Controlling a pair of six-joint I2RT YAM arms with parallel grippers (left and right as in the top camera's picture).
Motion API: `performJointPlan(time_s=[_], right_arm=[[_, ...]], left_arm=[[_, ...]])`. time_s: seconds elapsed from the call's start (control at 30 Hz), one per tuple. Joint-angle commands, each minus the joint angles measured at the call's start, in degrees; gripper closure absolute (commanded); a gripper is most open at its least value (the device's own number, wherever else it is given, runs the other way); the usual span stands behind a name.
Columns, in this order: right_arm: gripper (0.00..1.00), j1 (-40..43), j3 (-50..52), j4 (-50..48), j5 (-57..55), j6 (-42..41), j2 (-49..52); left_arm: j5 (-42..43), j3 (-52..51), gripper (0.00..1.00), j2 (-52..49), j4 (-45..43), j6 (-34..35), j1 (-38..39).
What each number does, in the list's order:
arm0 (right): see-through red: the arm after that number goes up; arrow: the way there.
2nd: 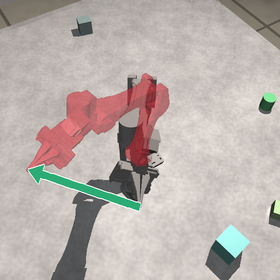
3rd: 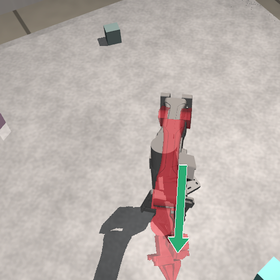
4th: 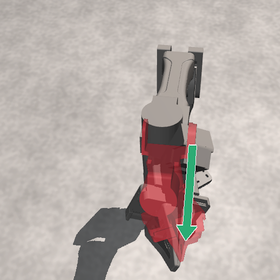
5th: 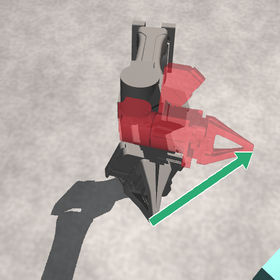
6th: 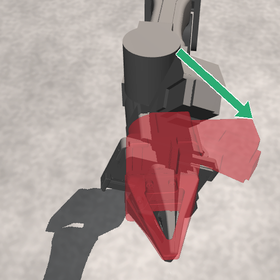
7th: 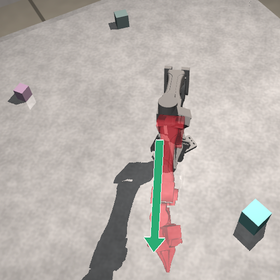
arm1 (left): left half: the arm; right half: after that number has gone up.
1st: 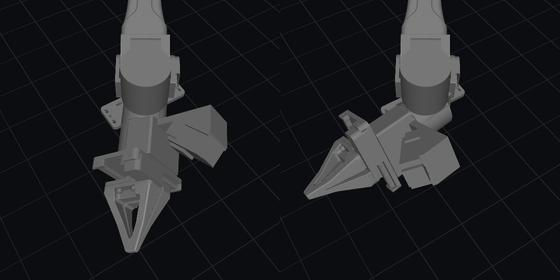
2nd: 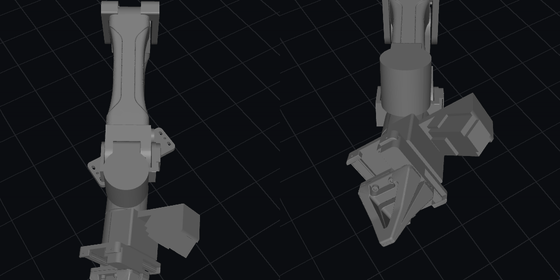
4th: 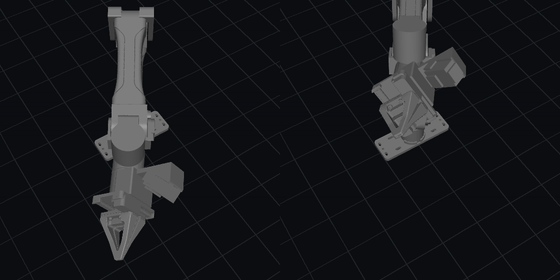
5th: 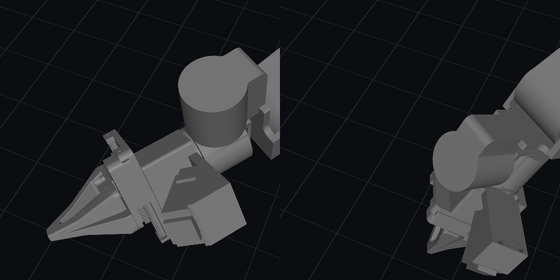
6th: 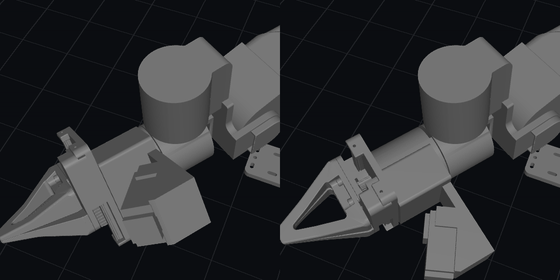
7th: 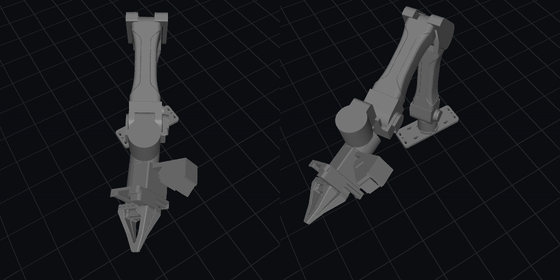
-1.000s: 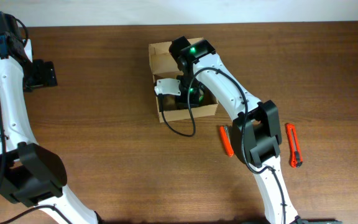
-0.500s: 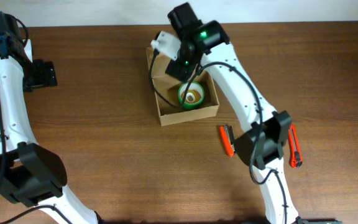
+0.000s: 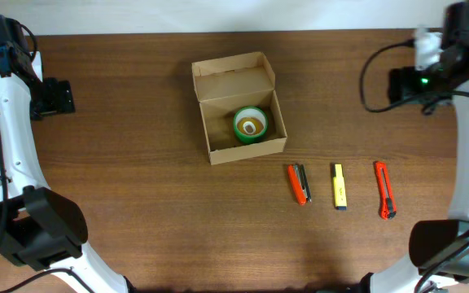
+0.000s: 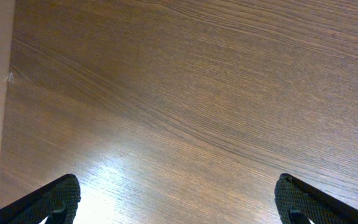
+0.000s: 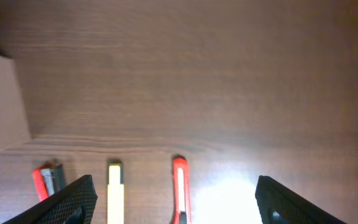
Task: Pack container
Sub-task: 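Move the right gripper to the red box cutter and grasp it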
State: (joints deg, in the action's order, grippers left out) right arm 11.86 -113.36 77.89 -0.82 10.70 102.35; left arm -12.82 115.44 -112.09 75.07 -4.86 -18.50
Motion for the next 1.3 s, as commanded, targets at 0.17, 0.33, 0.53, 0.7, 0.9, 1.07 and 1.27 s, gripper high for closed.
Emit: performJointPlan(time_s=[0.17,0.33,0.53,0.7,0.9,1.07,1.27], right_arm=[[0.17,3.91,26.67,0.33,0.35,-1.16,-8.48],[0.2,3.87,33.0,-1.11,3.43,-3.82,-9.66],[0.19,3.87,33.0,-0.11,4.24,-4.13,-9.79],[0.19,1.6,33.09,0.28,2.89,-3.67,-10.49],[0.13,3.1,42.99,-11.63,-5.25,6.84,-20.02],[0.13,7.82,49.09,-15.72,-5.55,14.27,-16.68],[0.15,9.55,49.07,-18.67,-4.98,16.13,-3.02]], left_arm=[[0.17,-0.39,0.0,-0.5,-0.04,0.57,-0.15],[0.17,-0.39,0.0,-0.5,-0.04,0.57,-0.15],[0.17,-0.39,0.0,-0.5,-0.04,0.57,-0.15],[0.17,-0.39,0.0,-0.5,-0.04,0.57,-0.15],[0.17,-0.39,0.0,-0.5,-0.04,0.57,-0.15],[0.17,-0.39,0.0,-0.5,-0.04,0.57,-0.15],[0.17,-0.39,0.0,-0.5,-0.04,0.57,-0.15]])
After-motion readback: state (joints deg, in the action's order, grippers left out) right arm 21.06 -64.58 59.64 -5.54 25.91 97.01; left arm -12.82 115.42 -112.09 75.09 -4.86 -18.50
